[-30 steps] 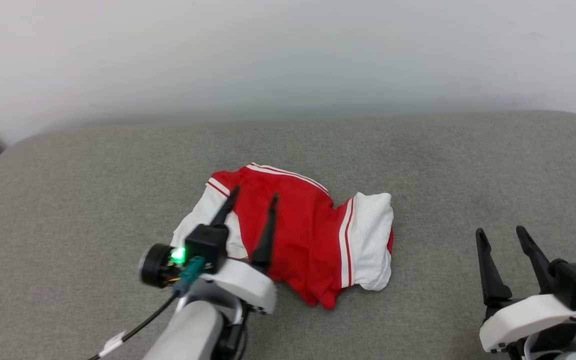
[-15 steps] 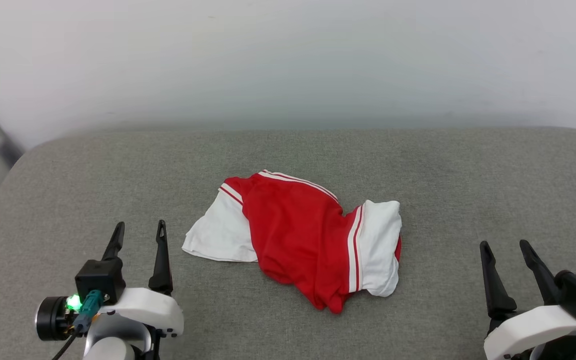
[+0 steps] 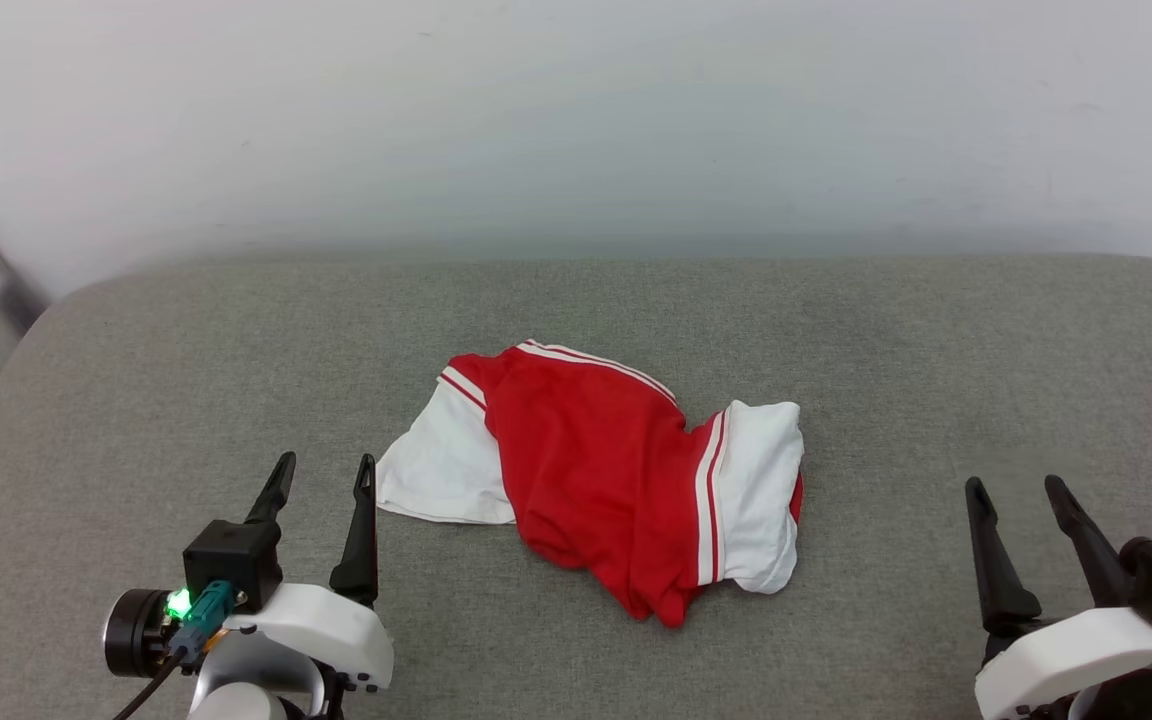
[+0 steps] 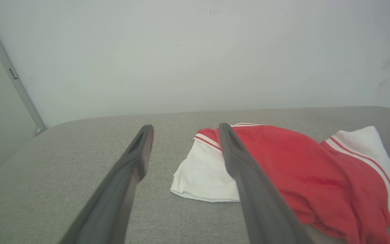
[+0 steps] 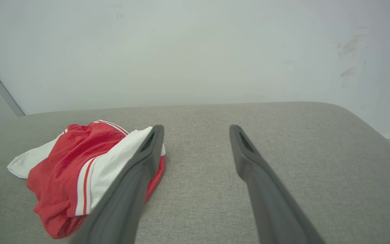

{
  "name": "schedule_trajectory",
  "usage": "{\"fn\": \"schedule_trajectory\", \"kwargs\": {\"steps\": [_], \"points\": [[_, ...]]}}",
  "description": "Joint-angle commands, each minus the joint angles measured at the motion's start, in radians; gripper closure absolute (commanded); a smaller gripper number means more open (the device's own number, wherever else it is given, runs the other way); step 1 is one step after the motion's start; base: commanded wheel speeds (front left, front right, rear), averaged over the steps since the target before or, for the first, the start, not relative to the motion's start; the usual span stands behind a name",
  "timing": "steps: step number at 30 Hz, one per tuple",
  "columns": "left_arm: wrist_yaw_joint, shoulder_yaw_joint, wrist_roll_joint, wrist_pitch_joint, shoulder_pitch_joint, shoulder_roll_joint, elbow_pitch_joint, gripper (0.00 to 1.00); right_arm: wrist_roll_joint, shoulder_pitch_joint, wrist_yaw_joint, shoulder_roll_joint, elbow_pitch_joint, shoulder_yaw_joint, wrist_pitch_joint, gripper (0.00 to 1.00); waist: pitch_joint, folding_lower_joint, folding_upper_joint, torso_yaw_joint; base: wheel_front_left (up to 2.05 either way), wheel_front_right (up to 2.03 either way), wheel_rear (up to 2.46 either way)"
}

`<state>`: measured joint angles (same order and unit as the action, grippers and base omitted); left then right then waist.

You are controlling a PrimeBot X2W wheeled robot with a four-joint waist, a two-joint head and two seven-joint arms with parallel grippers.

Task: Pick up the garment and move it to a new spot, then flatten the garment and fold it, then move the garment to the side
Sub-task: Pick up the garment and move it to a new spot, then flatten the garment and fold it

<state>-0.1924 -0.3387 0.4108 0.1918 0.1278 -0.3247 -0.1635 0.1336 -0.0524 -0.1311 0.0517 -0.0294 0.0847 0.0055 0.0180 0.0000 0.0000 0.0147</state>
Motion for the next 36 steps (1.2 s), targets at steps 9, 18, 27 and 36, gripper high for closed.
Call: {"fn": "schedule_trajectory", "kwargs": {"steps": [9,18,27,36], "points": [[0.006,-0.008,0.005,0.007,0.027,0.008,0.004,0.00,0.055,0.070,0.001,-0.002,0.046,0.113,0.124,0.00,-0.025,0.0000,0.0000,0.032,0.00,0.00,0.00],[0.014,-0.023,-0.004,0.033,0.082,0.034,0.000,0.00,0.150,0.278,0.001,0.074,0.151,-0.009,0.500,0.00,-0.096,0.0000,0.0000,0.104,0.00,0.00,0.00],[0.033,-0.045,-0.015,0.057,0.128,0.066,-0.022,0.00,0.248,0.393,0.001,0.117,0.245,-0.191,0.753,0.00,-0.160,0.0000,0.0000,0.170,0.00,0.00,0.00],[0.039,-0.039,-0.013,0.067,0.136,0.078,-0.048,0.00,0.295,0.417,0.001,0.130,0.326,-0.241,0.771,1.00,-0.168,0.0000,0.0000,0.179,0.00,0.00,0.00]]}}
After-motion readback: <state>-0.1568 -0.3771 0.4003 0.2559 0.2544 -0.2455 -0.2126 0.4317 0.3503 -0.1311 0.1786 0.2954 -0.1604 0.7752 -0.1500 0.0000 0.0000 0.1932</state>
